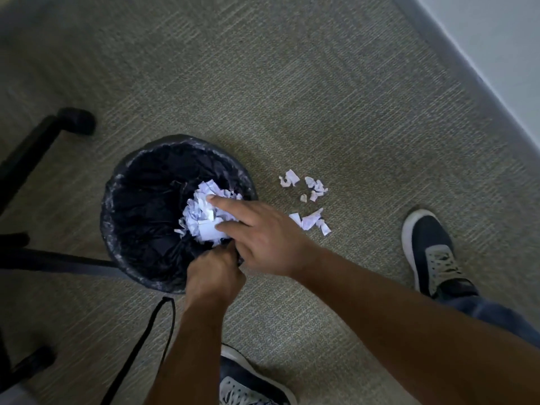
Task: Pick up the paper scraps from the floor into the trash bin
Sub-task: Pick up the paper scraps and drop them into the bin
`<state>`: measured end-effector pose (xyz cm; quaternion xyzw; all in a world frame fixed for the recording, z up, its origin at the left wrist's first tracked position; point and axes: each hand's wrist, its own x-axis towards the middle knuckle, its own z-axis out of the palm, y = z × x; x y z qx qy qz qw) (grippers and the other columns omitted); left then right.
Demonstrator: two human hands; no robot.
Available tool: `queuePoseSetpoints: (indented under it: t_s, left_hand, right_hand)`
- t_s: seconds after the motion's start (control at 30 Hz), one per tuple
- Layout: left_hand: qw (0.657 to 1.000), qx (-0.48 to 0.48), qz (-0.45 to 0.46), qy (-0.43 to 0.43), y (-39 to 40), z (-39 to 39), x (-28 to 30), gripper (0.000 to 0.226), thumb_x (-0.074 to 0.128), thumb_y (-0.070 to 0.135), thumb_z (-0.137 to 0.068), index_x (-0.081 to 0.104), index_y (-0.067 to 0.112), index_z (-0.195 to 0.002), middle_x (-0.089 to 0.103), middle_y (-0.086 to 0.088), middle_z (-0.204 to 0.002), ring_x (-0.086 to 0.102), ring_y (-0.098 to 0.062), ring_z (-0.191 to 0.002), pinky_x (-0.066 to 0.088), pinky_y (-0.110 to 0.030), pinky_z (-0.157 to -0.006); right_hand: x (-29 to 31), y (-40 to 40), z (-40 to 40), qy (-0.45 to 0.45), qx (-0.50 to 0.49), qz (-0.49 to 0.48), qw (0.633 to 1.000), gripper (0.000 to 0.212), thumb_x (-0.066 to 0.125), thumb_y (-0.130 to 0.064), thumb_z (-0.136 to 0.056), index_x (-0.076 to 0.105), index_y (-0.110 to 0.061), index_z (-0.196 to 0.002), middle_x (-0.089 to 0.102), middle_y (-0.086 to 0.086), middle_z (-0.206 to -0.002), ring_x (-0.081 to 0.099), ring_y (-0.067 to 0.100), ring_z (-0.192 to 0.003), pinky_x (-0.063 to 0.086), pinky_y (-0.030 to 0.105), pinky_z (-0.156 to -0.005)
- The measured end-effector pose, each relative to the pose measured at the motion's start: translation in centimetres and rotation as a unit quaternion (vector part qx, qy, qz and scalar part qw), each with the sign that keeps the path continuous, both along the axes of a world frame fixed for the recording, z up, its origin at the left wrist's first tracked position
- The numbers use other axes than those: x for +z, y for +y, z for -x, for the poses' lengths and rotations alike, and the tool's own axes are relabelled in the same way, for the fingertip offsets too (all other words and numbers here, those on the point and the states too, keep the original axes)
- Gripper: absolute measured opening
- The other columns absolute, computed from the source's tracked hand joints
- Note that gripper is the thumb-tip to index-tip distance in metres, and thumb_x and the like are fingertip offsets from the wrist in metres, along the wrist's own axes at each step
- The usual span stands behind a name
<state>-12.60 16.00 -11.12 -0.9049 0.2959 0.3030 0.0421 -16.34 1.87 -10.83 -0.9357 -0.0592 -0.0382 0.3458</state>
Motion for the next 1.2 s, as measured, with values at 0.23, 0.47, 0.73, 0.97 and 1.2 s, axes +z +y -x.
queuePoseSetpoints:
  t_s: [0.23,0.47,0.73,0.97,1.2]
  left_hand:
    - [0.999,-0.045,0.014,0.019,-0.4,0.7,-0.8,0.05,0.053,0.021,-0.067,0.057,0.023,-0.116,0.068,0.0,-0.096,0.065,-0.028,-0.085,0.049,-0.034,-0.065]
    - [0.997,-0.055,0.039,0.024,0.2,0.6,-1.6,0.058,0.048,0.026,-0.062,0.059,0.025,-0.119,0.066,0.0,-0.084,0.063,-0.028,-0.075,0.049,-0.032,-0.062]
    - [0.996,-0.048,0.056,0.051,0.4,0.3,-1.3,0.032,0.052,0.022,-0.06,0.059,0.021,-0.092,0.061,0.0,-0.07,0.06,-0.027,-0.065,0.045,-0.031,-0.059]
    - [0.994,-0.05,0.079,0.052,0.5,0.2,-1.6,0.031,0.058,0.02,-0.049,0.06,0.021,-0.08,0.054,0.003,-0.057,0.054,-0.022,-0.05,0.044,-0.029,-0.049]
    - [0.994,-0.052,0.085,0.046,0.6,0.3,-1.9,0.027,0.058,0.02,-0.047,0.057,0.02,-0.074,0.052,0.002,-0.056,0.052,-0.023,-0.049,0.044,-0.031,-0.047]
  right_hand:
    - [-3.0,-6.7,-1.7,-0.015,-0.208,0.015,0.978,0.018,0.058,-0.01,-0.095,0.067,-0.004,-0.111,0.062,0.014,-0.11,0.059,0.023,-0.096,0.049,0.031,-0.085]
    - [-9.1,-13.3,-1.0,0.318,-0.077,0.238,0.914,0.061,0.073,-0.028,-0.083,0.049,-0.016,-0.138,0.046,0.01,-0.145,0.052,0.034,-0.125,0.047,0.044,-0.096]
    - [-13.2,-10.3,-2.6,0.426,0.02,0.251,0.869,0.078,0.061,-0.032,-0.089,0.021,-0.039,-0.155,0.008,0.01,-0.166,0.03,0.039,-0.144,0.045,0.053,-0.105]
    - [-24.6,-10.5,-1.2,0.473,0.112,0.311,0.817,0.069,0.063,-0.049,-0.069,0.044,-0.037,-0.135,0.026,0.004,-0.156,0.043,0.042,-0.131,0.05,0.058,-0.09]
    - [-16.4,-9.3,-2.3,0.461,0.059,0.333,0.82,0.05,0.048,-0.034,-0.095,0.049,-0.008,-0.137,0.042,0.009,-0.142,0.037,0.027,-0.133,0.047,0.038,-0.096]
